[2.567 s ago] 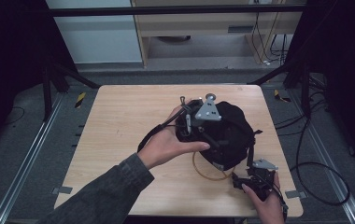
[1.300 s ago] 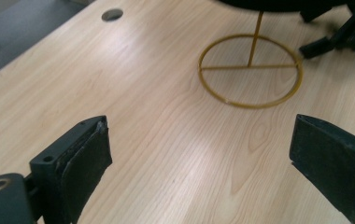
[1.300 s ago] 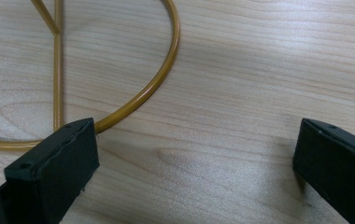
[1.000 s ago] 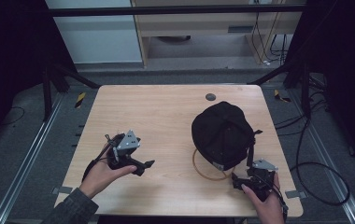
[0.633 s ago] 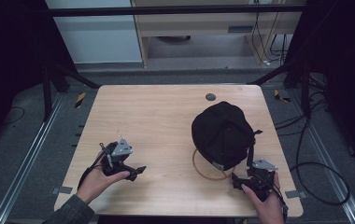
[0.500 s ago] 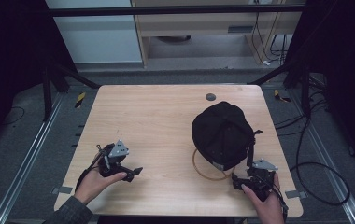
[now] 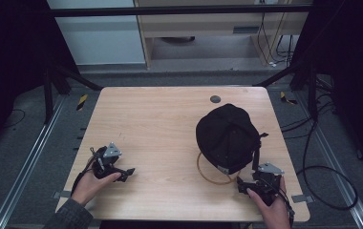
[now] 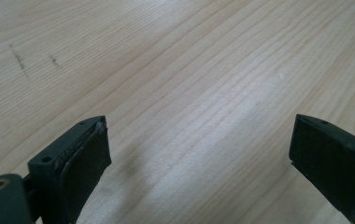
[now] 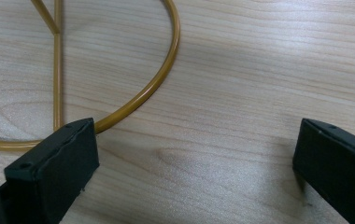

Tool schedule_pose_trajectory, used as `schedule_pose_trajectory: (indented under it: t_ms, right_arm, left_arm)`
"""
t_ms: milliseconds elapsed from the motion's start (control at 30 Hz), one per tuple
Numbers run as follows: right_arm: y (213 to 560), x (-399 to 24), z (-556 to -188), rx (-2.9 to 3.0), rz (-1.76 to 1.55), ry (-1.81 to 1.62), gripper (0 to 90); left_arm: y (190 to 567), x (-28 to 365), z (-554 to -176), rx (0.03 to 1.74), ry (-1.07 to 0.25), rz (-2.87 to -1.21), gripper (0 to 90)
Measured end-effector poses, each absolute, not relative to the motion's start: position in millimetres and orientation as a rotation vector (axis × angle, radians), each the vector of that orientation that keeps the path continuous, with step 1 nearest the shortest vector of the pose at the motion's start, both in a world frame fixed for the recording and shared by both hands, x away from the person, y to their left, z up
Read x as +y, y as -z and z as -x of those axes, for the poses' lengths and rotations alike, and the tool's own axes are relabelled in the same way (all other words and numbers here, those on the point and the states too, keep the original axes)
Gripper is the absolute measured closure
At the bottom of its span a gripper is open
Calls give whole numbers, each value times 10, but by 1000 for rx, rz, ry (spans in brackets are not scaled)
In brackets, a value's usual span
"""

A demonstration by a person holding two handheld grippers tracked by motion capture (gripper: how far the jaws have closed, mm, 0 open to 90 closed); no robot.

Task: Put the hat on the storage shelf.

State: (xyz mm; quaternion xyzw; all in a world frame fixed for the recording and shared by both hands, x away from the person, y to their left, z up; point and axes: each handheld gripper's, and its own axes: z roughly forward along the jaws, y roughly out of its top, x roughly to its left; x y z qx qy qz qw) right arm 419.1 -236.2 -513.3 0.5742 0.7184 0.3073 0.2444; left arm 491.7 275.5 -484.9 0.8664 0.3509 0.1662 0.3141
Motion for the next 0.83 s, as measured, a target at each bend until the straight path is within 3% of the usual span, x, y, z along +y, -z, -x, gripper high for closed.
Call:
schedule_pose_trajectory:
  t_ms: [833]
  right_arm:
    - [5133,-2368,-4193,1966,-1558,-838,4]
  left_arm:
    - [5079,2905,-4974,988,-435,-2179,10]
